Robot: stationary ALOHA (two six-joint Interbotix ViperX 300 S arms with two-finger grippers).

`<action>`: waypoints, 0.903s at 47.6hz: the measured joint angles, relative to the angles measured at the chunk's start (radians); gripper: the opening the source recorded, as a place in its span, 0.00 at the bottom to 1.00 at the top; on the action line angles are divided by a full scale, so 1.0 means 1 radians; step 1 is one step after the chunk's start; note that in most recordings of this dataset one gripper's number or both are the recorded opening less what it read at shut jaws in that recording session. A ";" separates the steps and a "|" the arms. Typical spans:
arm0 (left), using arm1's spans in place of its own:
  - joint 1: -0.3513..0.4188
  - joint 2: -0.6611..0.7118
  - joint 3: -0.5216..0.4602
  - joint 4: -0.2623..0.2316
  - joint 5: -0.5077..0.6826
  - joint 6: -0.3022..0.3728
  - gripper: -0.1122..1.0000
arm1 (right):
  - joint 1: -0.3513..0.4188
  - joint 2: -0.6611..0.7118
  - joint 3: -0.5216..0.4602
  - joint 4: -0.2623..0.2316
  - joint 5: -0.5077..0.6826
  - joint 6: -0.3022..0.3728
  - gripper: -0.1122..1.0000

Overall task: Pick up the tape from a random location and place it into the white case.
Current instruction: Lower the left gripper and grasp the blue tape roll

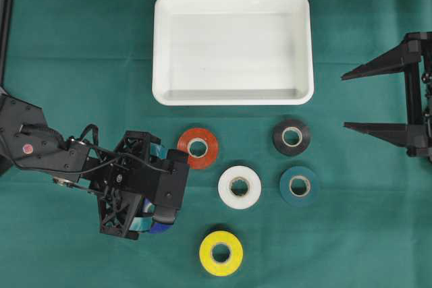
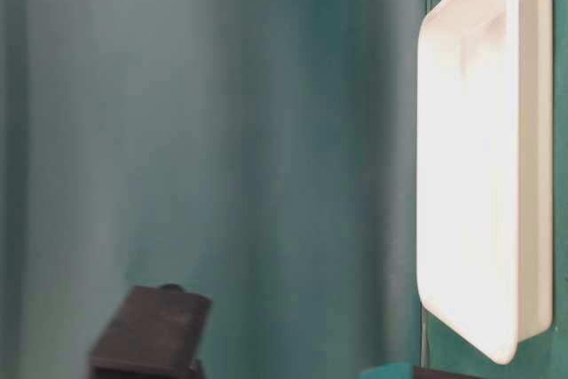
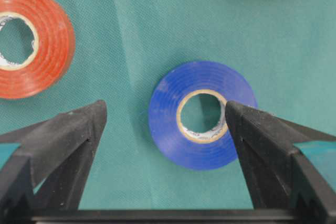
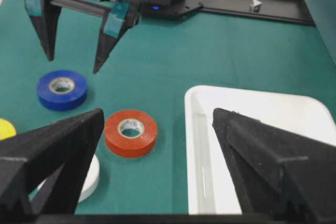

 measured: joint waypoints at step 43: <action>0.003 0.146 0.057 0.003 -0.126 0.008 0.98 | 0.000 0.017 0.000 -0.005 0.002 0.000 0.93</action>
